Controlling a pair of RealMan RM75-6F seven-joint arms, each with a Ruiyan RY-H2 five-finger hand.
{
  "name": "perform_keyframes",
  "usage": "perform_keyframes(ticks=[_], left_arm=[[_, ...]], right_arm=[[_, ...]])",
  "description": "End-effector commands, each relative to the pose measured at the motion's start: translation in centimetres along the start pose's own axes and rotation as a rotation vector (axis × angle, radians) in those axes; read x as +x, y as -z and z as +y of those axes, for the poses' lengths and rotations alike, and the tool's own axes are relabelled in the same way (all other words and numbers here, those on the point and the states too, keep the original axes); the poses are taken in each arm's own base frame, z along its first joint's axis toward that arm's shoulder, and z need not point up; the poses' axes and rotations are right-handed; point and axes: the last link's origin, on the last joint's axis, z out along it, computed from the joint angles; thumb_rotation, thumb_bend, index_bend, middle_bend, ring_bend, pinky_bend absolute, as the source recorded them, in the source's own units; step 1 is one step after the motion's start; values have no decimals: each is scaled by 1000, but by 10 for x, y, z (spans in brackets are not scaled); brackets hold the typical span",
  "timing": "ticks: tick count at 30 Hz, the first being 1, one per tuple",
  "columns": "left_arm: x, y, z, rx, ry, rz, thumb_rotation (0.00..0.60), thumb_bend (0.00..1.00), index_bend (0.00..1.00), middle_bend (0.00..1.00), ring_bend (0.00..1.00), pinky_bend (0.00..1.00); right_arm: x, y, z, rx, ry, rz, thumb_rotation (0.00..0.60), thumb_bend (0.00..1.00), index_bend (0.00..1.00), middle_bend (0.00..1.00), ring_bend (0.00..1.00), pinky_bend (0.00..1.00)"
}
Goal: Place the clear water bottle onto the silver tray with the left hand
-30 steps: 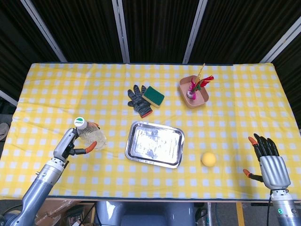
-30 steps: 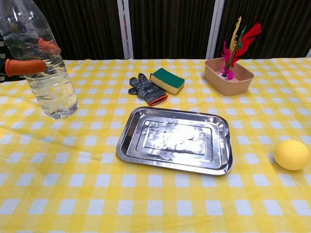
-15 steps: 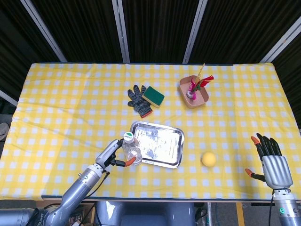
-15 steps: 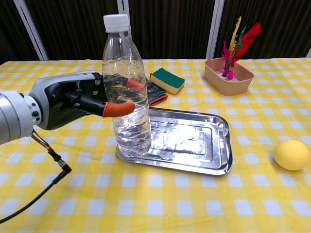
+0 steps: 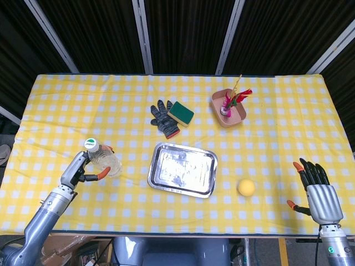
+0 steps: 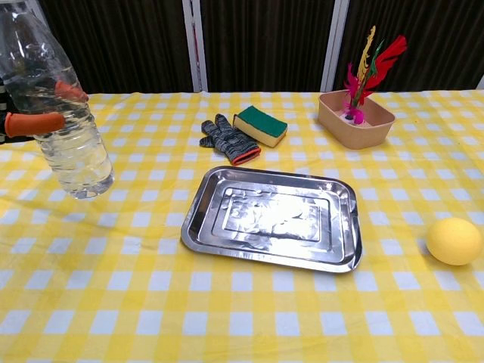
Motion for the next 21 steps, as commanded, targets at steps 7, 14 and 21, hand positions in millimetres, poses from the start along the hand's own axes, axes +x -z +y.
perform_keyframes(ticks=[7,14,21], left_arm=[[-76,-64,21,-37,-71,-105,600,461,427,462,268,195],[-133,-94,49,-65,-84,-124,600,461,428,464,268,195],[-166,-109,54,-54,-131,-104,600,462,432,467,268,195]], right_arm=[[2,-3,9,-23,-31,-4,600,49,81,0,0,0],[2,-5,12,-23,-43,-5,600,50,81,0,0,0],[1,-5,11,-18,-55,-16,600,49,81,0,0,0]])
